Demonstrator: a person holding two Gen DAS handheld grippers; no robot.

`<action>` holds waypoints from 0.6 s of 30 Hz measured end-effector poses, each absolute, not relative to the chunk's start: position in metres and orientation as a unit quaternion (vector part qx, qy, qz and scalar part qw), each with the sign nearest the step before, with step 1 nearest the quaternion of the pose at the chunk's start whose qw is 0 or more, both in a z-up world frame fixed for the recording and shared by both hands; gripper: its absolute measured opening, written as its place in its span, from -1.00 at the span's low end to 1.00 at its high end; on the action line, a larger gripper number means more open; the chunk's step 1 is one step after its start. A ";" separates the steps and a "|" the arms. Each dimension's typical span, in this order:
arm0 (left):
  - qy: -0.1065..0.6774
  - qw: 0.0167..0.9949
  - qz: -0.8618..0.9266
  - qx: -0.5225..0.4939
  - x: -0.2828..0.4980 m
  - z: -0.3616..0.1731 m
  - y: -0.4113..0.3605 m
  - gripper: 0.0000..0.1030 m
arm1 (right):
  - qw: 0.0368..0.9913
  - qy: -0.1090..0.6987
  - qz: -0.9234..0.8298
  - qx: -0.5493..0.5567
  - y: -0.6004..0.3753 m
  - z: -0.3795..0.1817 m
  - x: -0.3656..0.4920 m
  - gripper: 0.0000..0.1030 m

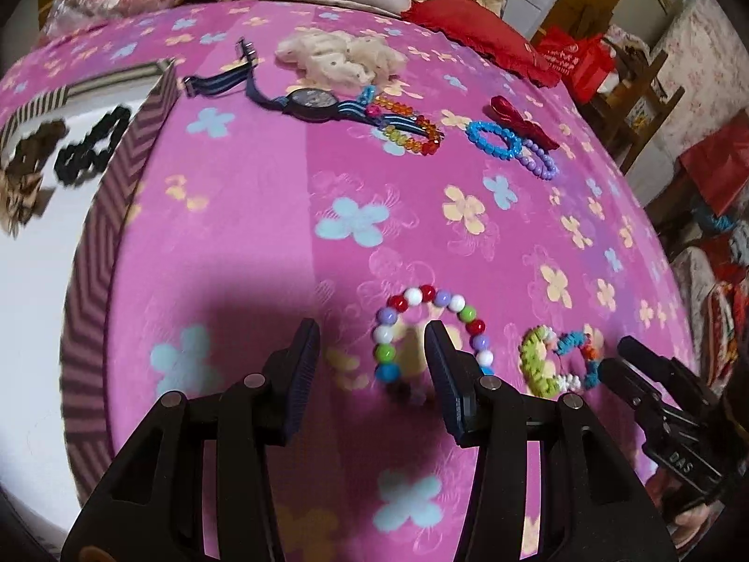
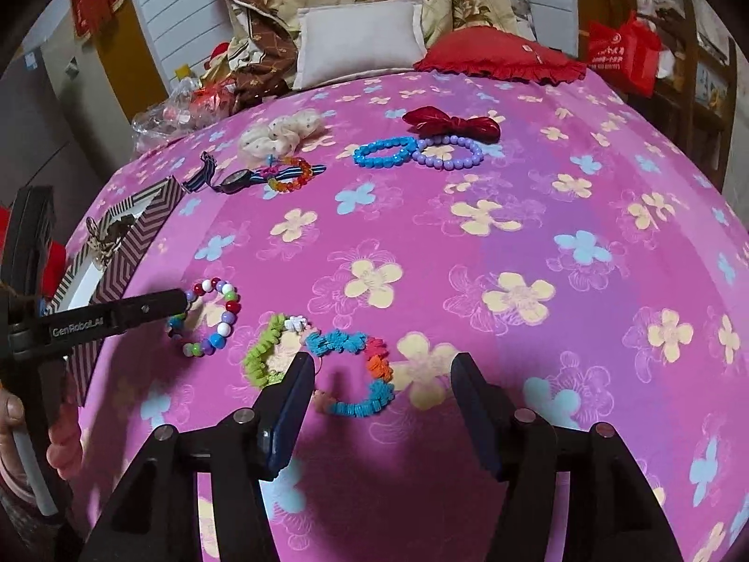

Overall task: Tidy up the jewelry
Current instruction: 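Grasp the multicolor bead bracelet with the left tool while the right tool grasps the green-blue bracelet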

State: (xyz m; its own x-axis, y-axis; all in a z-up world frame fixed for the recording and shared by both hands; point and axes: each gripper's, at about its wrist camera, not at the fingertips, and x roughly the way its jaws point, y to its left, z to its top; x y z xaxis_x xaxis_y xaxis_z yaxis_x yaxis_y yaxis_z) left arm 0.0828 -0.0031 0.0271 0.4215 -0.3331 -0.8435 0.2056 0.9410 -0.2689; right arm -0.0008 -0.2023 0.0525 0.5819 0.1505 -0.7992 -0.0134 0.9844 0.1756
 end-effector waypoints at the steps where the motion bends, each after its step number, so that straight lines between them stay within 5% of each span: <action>1: 0.511 0.843 -0.158 -0.052 0.083 0.026 -0.007 -0.11 | 0.886 0.455 0.046 0.074 -0.202 0.051 0.000 0.12; 8: 0.469 0.871 -0.132 0.068 0.069 0.021 -0.045 -0.15 | 0.885 0.462 0.043 0.047 -0.185 0.038 0.009 -0.07; 11: 0.468 0.870 -0.140 0.066 0.067 0.022 -0.045 -0.84 | 0.888 0.457 0.036 0.027 -0.177 0.036 0.011 -0.29; 13: 0.473 0.868 -0.132 0.068 0.066 0.023 -0.046 -0.85 | 0.890 0.455 0.031 0.003 -0.170 0.036 0.012 -0.82; 18: 0.468 0.872 -0.134 0.047 0.055 0.031 -0.034 -0.85 | 0.886 0.462 0.044 0.000 -0.162 0.042 0.015 -0.89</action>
